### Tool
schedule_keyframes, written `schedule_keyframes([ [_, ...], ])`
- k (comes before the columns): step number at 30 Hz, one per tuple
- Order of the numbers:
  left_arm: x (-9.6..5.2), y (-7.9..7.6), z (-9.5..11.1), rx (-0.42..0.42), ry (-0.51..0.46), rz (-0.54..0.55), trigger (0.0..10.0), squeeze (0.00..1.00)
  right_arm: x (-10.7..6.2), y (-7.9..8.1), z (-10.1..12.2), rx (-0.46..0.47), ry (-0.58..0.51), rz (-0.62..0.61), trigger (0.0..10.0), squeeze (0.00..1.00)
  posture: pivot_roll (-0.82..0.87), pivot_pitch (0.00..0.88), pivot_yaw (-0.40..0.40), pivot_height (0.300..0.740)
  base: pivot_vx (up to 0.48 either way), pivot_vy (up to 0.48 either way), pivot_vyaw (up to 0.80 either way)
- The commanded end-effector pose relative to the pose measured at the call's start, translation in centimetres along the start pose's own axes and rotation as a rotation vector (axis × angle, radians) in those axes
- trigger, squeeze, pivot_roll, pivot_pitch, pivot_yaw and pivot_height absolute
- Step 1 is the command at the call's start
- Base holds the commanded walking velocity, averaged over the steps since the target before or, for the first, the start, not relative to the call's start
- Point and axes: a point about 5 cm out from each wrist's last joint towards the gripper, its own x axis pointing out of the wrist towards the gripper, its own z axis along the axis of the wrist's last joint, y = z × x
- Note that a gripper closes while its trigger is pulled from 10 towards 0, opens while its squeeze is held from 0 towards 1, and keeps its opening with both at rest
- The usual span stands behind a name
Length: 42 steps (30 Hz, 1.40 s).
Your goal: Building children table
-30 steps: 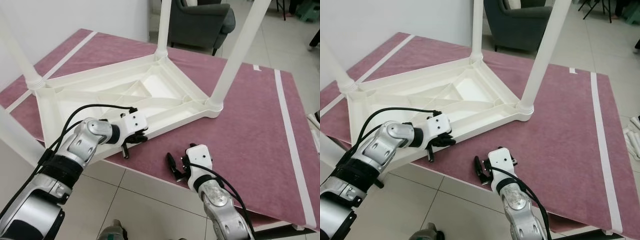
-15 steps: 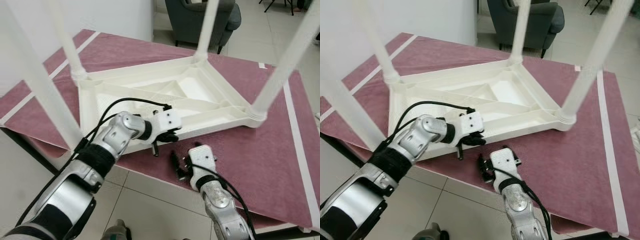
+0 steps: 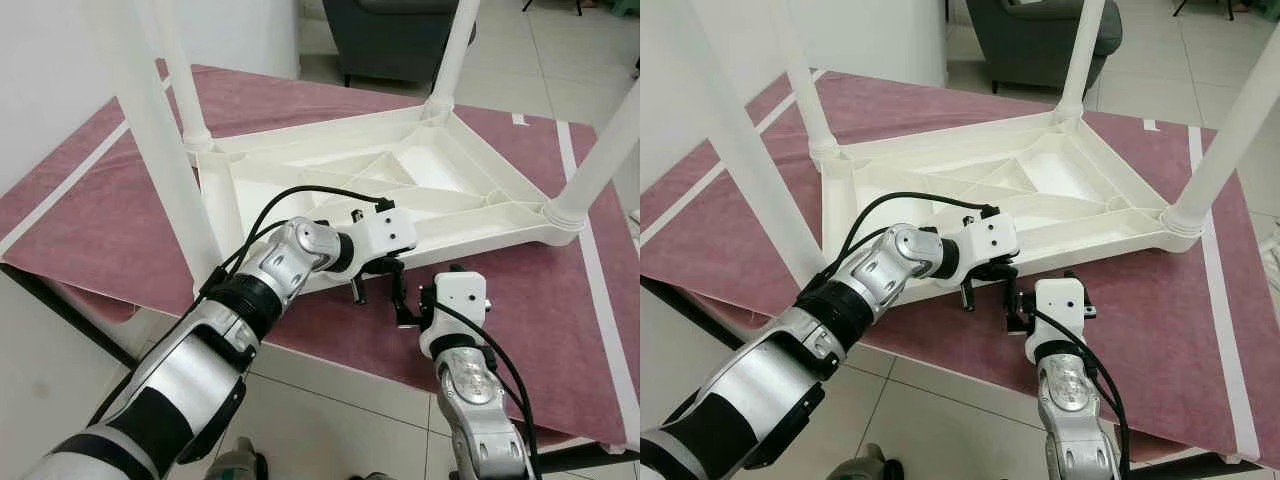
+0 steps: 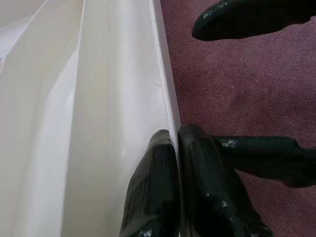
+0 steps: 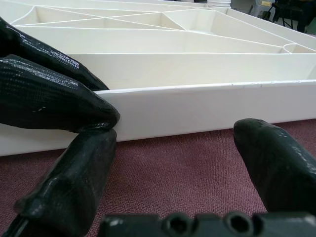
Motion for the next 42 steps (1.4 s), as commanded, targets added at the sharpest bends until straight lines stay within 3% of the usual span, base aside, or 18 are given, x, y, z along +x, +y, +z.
schedule_keyframes([
  [1,0.2,0.8,1.4,0.081,-0.045,0.129,10.0,1.0,0.1,0.3,1.2,0.015,-0.058,0.004,10.0,0.0,0.04,0.039,0.068,0.74,0.0,0.0,0.0],
  [5,0.0,0.5,0.6,0.079,-0.071,0.142,10.0,1.0,0.2,0.5,1.0,0.013,-0.046,0.019,10.0,0.0,0.05,0.038,0.059,0.74,0.0,0.0,0.0],
  [6,-0.2,0.4,0.8,0.064,-0.111,0.135,10.0,0.11,0.3,0.5,1.0,0.011,-0.045,0.021,10.0,0.0,0.05,0.038,0.053,0.74,0.0,0.0,0.0],
  [7,-0.4,0.3,1.0,0.046,-0.147,0.128,10.0,0.0,0.4,0.5,0.9,0.01,-0.043,0.022,10.0,0.0,0.05,0.037,0.05,0.74,0.0,0.0,0.0],
  [14,-2.1,0.4,1.1,0.065,-0.239,0.14,10.0,0.0,0.6,0.4,0.7,0.006,-0.035,0.025,10.0,0.0,0.06,0.033,0.04,0.74,0.0,0.0,0.0],
  [16,-4.5,0.0,0.2,0.045,-0.27,0.164,10.0,0.0,0.6,0.3,0.4,-0.003,-0.018,0.02,10.0,0.0,0.06,0.032,0.042,0.74,0.0,0.0,0.0],
  [17,-4.5,0.0,0.2,0.045,-0.27,0.164,10.0,0.0,0.6,0.3,0.4,-0.003,-0.018,0.02,10.0,0.0,0.06,0.032,0.042,0.74,0.0,0.0,0.0],
  [19,-6.5,-0.9,-0.9,0.015,-0.272,0.159,10.0,0.0,0.5,0.1,0.0,-0.008,0.003,0.003,10.0,0.0,0.07,0.032,0.043,0.74,0.0,0.0,0.0],
  [21,-6.5,-0.9,-0.9,0.015,-0.272,0.159,10.0,0.0,0.5,0.1,0.0,-0.008,0.003,0.003,10.0,0.0,0.07,0.032,0.043,0.74,0.0,0.0,0.0],
  [23,-9.9,-2.9,-3.1,-0.047,-0.238,0.165,10.0,0.0,0.5,-0.2,-0.4,-0.007,0.023,-0.013,10.0,0.0,0.08,0.031,0.038,0.74,0.0,0.0,0.0],
  [26,-11.6,-4.2,-3.8,-0.076,-0.22,0.157,10.0,0.0,0.6,-0.3,-0.5,-0.007,0.029,-0.012,10.0,0.0,0.08,0.03,0.036,0.74,0.0,0.0,0.0],
  [28,-15.0,-7.1,-5.2,-0.129,-0.161,0.129,10.0,0.0,1.0,-0.3,-0.6,-0.025,0.036,0.009,10.0,0.0,0.12,0.029,0.013,0.74,0.0,0.0,0.0],
  [29,-15.0,-7.1,-5.2,-0.129,-0.161,0.129,10.0,0.0,1.0,-0.3,-0.6,-0.025,0.036,0.009,10.0,0.0,0.12,0.029,0.013,0.74,0.0,0.0,0.0],
  [32,-18.3,-9.9,-6.2,-0.188,-0.08,0.096,10.0,0.0,1.7,-0.5,-0.9,-0.059,0.051,0.03,10.0,0.0,0.15,0.03,-0.011,0.74,0.0,0.0,0.0],
  [33,-18.3,-9.9,-6.2,-0.188,-0.08,0.096,10.0,0.0,1.7,-0.5,-0.9,-0.059,0.051,0.03,10.0,0.0,0.15,0.03,-0.011,0.74,0.0,0.0,0.0],
  [38,-21.9,-12.4,-7.2,-0.266,0.034,0.073,10.0,0.0,2.6,-0.8,-1.3,-0.101,0.077,0.022,10.0,0.0,0.17,0.035,-0.021,0.74,0.0,0.0,0.0],
  [40,-23.7,-13.0,-7.8,-0.287,0.105,0.08,10.0,0.0,3.2,-1.0,-1.4,-0.124,0.092,0.021,10.0,0.0,0.18,0.039,-0.024,0.74,0.0,0.0,0.0],
  [42,-26.7,-11.9,-9.4,-0.271,0.234,0.185,10.0,0.0,3.7,-1.1,-1.8,-0.138,0.122,0.011,10.0,0.0,0.2,0.046,-0.036,0.74,0.0,0.0,0.0],
])
